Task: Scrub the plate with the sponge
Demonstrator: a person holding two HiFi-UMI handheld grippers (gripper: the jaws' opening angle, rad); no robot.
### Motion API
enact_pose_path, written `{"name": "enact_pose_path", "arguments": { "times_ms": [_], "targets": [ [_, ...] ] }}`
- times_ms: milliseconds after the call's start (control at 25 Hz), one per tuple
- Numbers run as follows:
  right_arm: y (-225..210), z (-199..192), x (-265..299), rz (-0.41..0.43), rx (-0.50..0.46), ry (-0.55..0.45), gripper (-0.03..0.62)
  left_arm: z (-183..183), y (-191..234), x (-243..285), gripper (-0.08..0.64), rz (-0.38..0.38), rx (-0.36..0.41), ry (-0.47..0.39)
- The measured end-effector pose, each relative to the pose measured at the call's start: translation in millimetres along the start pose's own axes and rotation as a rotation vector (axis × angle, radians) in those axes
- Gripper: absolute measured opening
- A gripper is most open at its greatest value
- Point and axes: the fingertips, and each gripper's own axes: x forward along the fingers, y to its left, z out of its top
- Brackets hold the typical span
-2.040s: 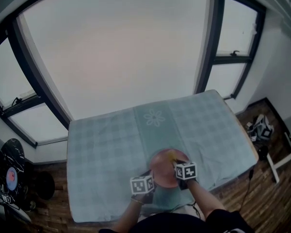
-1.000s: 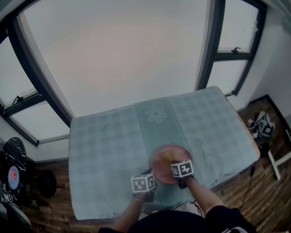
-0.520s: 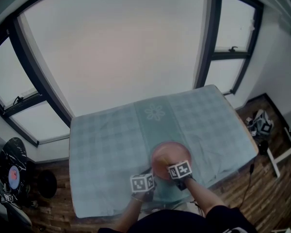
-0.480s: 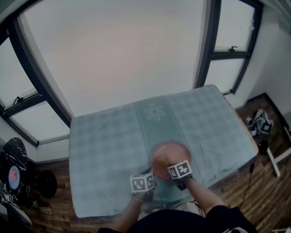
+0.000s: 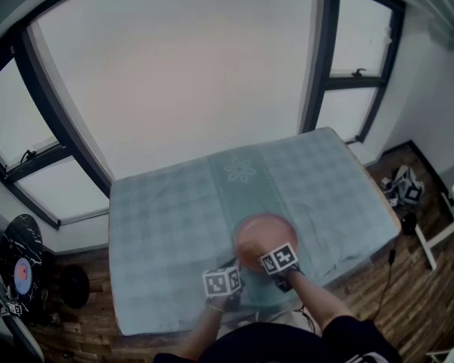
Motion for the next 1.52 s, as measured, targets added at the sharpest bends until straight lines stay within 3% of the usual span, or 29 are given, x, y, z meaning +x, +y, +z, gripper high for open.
{"name": "enact_pose_path", "arguments": {
  "times_ms": [320,680,1160,1520],
  "targets": [
    [10.1,-12.3,-0.8,-0.003,-0.006,0.017,0.035,-4.6,3.0,-6.3,0.008,0.002,0.003,-0.001],
    [10.5,-14.5,-11.7,-0.032,-0.001,-0.036,0.035,-8.6,-1.1,-9.1,0.008,-0.004,0.021,0.003],
    [-15.2,6.3,-49.6,-0.060,0.045,-0.150,0.035,-7.3,-8.3,0.2,0.008,-0.015,0.030,0.015],
    [-45.5,16.6,-63.5,-0.116,0.024,-0.162,0.035,-4.6,-10.2,11.3,0.008,-0.012,0.025,0.024]
  ]
}}
